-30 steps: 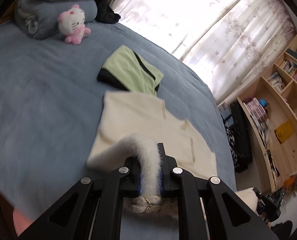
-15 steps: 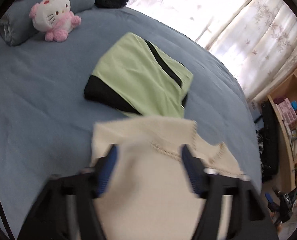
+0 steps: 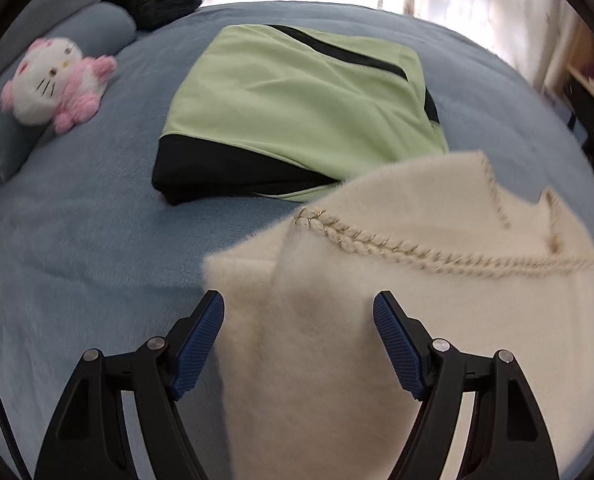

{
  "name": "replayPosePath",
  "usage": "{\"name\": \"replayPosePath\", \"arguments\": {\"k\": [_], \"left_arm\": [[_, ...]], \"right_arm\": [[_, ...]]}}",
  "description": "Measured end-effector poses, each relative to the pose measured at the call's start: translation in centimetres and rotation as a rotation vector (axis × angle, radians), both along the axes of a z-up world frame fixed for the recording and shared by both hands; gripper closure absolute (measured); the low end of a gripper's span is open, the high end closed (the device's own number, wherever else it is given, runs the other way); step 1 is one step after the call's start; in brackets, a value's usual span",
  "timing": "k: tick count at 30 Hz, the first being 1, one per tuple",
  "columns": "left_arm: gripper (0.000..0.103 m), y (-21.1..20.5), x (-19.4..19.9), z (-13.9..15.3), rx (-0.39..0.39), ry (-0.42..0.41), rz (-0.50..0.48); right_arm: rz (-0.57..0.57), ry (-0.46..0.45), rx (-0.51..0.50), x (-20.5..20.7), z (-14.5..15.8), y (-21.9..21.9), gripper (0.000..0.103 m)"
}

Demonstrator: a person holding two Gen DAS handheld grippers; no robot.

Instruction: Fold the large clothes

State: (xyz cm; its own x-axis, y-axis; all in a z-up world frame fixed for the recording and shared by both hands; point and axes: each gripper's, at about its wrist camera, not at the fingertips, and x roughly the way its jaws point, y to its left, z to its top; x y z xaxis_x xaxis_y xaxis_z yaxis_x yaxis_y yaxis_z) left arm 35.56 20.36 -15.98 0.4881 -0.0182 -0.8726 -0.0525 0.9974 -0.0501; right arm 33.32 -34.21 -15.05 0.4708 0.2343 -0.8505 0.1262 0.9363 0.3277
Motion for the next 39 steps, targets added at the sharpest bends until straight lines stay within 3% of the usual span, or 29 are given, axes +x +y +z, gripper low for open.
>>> {"name": "replayPosePath", "arguments": {"k": [3, 4, 6, 7, 8, 13, 18, 21, 24, 29, 30, 33, 35, 39], "left_arm": [[0.04, -0.5, 0.0, -0.6, 0.016, -0.023, -0.051], [0.05, -0.6, 0.1, -0.7, 0.003, -0.033, -0.066], [0.068, -0.8, 0.5, -0.8, -0.005, -0.045, -0.077], [0.088, -1.1, 0.7, -0.7, 0.015, -0.056, -0.073], [0.096, -1.3, 0.7, -0.6, 0.037, -0.065, -0.07], [0.098, -2.4, -1.1, 1.9, 0.096, -0.176, -0.053], [0.098, -0.9, -2.0, 6.7, -0.013, -0.262, 0.03], [0.098, -1.3, -0.9, 8.5, -0.001, -0.316, 0.048], [0.098, -1.5, 1.5, 7.4, -0.004, -0.296, 0.074], [0.097, -1.6, 4.5, -1.2, 0.063, -0.12, 0.1], [0.097, -1.5, 4.5, -2.2, 0.05, -0.113, 0.102], [0.095, -1.4, 4.6, -2.5, 0.04, -0.122, 0.101], [0.09, -1.2, 4.5, -2.1, 0.029, -0.12, 0.097], [0.084, -0.9, 3.1, 0.4, 0.045, -0.174, 0.145]], "right_arm": [[0.027, -0.004, -0.08, 1.0, -0.7, 1.1, 0.034], [0.031, -0.015, -0.103, 1.1, -0.8, 1.4, 0.04], [0.036, -0.026, -0.176, 1.0, -1.0, 2.1, 0.059], [0.038, -0.034, -0.196, 0.8, -1.0, 2.2, 0.077], [0.039, -0.04, -0.204, 0.5, -0.9, 2.3, 0.091], [-0.012, -0.16, -0.207, -2.3, 1.9, 2.1, 0.094], [-0.133, -0.329, -0.144, -5.2, 7.6, 0.2, 0.096], [-0.158, -0.363, -0.174, -4.2, 8.8, 0.2, 0.096], [-0.187, -0.317, -0.179, -1.4, 7.2, 0.1, 0.096], [-0.215, -0.078, -0.278, 2.6, -1.7, 0.3, 0.095], [-0.225, -0.079, -0.267, 2.5, -2.6, 0.1, 0.095], [-0.229, -0.086, -0.262, 2.4, -2.3, -0.2, 0.093], [-0.214, -0.074, -0.256, 2.5, -1.9, -0.4, 0.086], [-0.253, -0.108, -0.277, 1.2, 0.9, 0.6, 0.082]]}}
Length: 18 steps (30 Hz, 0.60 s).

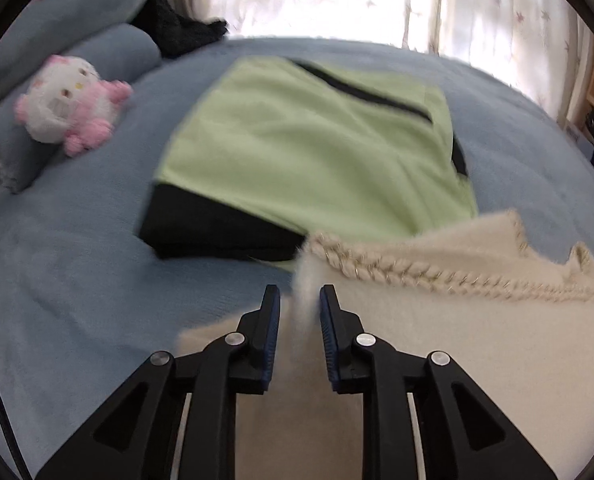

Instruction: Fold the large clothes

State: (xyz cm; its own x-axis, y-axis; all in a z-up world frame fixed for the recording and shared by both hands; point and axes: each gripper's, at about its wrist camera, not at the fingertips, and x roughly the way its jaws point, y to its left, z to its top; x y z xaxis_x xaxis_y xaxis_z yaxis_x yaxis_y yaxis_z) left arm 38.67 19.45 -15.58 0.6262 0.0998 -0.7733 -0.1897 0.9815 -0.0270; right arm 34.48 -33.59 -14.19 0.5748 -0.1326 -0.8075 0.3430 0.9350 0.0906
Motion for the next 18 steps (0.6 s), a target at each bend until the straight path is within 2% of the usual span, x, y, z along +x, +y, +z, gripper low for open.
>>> {"name": "replayPosePath", "arguments": {"k": [3, 6, 9, 12, 15, 16, 18], "left_arm": [[0.084, -1.0, -2.3, 2.8, -0.009, -0.086, -0.002], [0.084, -3.7, -4.3, 4.6, -0.052, -0.11, -0.064], [0.084, -7.2, -5.7, 4.9, -0.086, -0.114, -0.141], [0.084, -10.7, -5.9, 3.8, -0.049, -0.108, -0.18], [0.084, -12.1, -4.8, 1.2, 0.017, -0.051, -0.183], [0.084, -11.5, -3.9, 0.1, 0.025, -0.017, -0.176], [0.081, -10.0, -2.9, -0.8, 0.019, -0.009, -0.15]], "right_arm": [[0.07, -0.07, 0.02, -1.5, 2.2, 2.7, 0.081], [0.237, -0.087, 0.033, -2.1, 3.4, 8.4, 0.081], [0.399, -0.048, 0.078, -1.9, 2.8, 14.1, 0.081], [0.496, -0.008, 0.102, -1.1, 0.8, 18.6, 0.081], [0.481, -0.013, 0.037, 0.2, -0.8, 18.9, 0.081], [0.471, -0.022, 0.051, 0.5, -1.1, 17.8, 0.085], [0.457, -0.037, 0.118, 1.2, -1.3, 15.2, 0.094]]}}
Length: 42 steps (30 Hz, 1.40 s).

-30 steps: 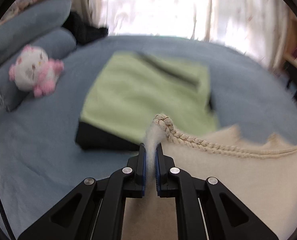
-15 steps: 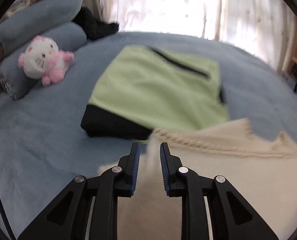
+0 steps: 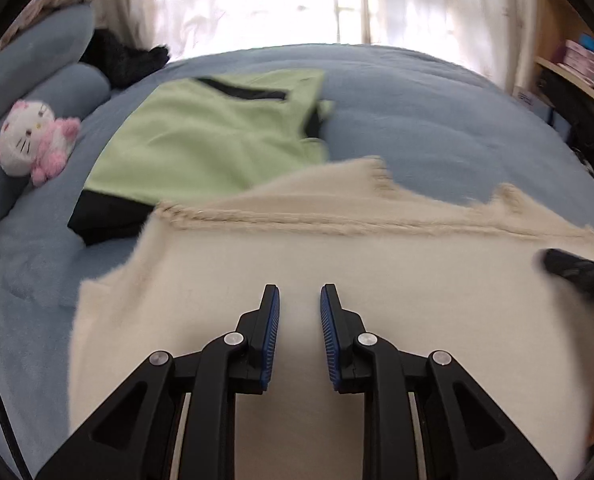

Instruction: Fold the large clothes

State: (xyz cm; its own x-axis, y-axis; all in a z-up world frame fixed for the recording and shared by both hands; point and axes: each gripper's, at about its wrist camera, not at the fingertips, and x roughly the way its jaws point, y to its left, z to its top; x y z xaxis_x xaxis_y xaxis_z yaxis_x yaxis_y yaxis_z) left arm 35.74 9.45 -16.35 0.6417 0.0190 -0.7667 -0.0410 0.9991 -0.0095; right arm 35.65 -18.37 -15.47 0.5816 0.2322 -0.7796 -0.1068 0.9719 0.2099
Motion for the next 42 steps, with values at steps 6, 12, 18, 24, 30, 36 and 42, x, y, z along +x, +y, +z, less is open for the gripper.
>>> {"name": "replayPosePath", "arguments": {"k": [6, 12, 18, 24, 30, 36, 42], "left_arm": [[0.082, 8.3, 3.4, -1.0, -0.027, 0.045, 0.183], [0.061, 13.1, 4.0, -2.2, -0.164, 0.063, 0.266], [0.061, 11.6, 2.7, -0.1, -0.07, 0.036, 0.258], [0.061, 9.8, -3.1, 4.5, -0.036, -0.007, 0.183], [0.059, 7.2, -10.3, 8.2, -0.042, -0.001, 0.105], [0.055, 4.1, -16.8, 9.9, -0.113, -0.03, 0.062], [0.053, 0.0, -20.6, 8.9, -0.101, -0.067, 0.019]], "right_arm": [[-0.313, 0.018, -0.136, 1.1, -1.2, -12.2, 0.09], [-0.48, 0.043, -0.025, -0.6, -1.5, -20.6, 0.102], [-0.472, 0.0, 0.001, -2.8, 0.9, -20.6, 0.102], [-0.405, -0.028, 0.048, -7.4, 4.7, -18.4, 0.1], [-0.301, -0.03, 0.117, -12.6, 6.8, -14.4, 0.1], [-0.187, -0.039, 0.137, -17.1, 7.7, -8.7, 0.1], [-0.067, -0.024, 0.121, -20.1, 6.2, -2.3, 0.1]]}}
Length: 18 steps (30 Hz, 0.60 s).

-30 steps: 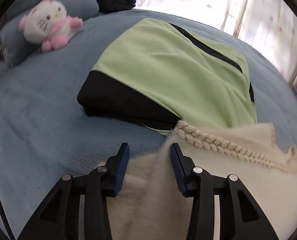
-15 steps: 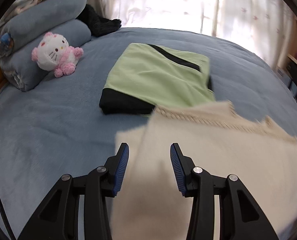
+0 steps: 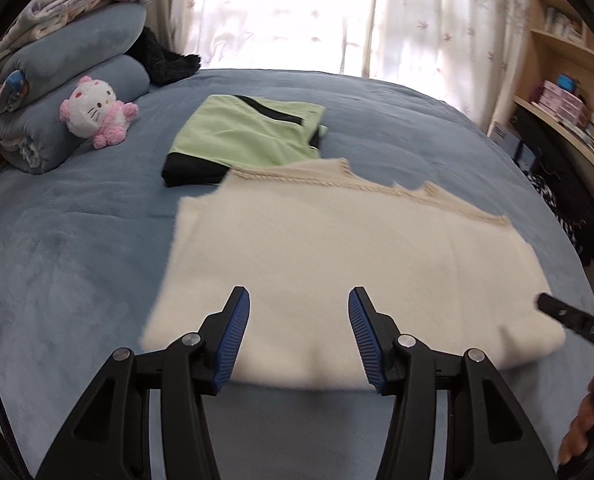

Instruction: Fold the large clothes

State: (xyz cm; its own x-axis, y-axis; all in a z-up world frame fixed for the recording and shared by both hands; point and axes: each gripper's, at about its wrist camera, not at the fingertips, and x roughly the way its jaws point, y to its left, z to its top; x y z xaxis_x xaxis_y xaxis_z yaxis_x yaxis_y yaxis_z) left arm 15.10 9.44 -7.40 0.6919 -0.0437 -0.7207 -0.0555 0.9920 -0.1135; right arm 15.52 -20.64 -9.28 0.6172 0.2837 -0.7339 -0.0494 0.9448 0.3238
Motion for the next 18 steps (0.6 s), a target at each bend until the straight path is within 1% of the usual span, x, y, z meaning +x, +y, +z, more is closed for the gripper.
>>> {"name": "replayPosePath", "arguments": {"k": [2, 4, 8, 11, 13, 16, 18], "left_arm": [[0.053, -1.2, -0.7, -0.9, 0.016, -0.004, -0.008], [0.053, -2.2, -0.9, -2.0, 0.032, 0.01, -0.009], [0.053, -2.7, -0.4, -4.4, 0.036, 0.057, -0.005], [0.053, -1.9, 0.4, -6.4, 0.057, 0.089, 0.026], [0.053, -0.8, 1.3, -7.9, 0.06, 0.132, 0.057], [0.053, 1.2, 1.9, -8.9, 0.018, 0.143, 0.096], [0.053, 2.1, 2.1, -9.0, 0.003, 0.141, 0.118]], "right_arm": [[0.03, 0.006, -0.009, -0.4, -0.8, 1.6, 0.1], [0.05, 0.026, -0.018, -0.6, -1.9, 2.8, 0.1], [0.053, 0.072, -0.029, -0.5, -4.3, 3.1, 0.1], [0.028, 0.105, -0.031, -0.3, -6.0, 1.9, 0.1], [0.006, 0.114, -0.02, -0.2, -6.7, 0.6, 0.1], [-0.041, 0.113, -0.035, -0.3, -7.1, -2.0, 0.101], [-0.092, 0.115, -0.062, -0.4, -7.1, -4.2, 0.101]]}}
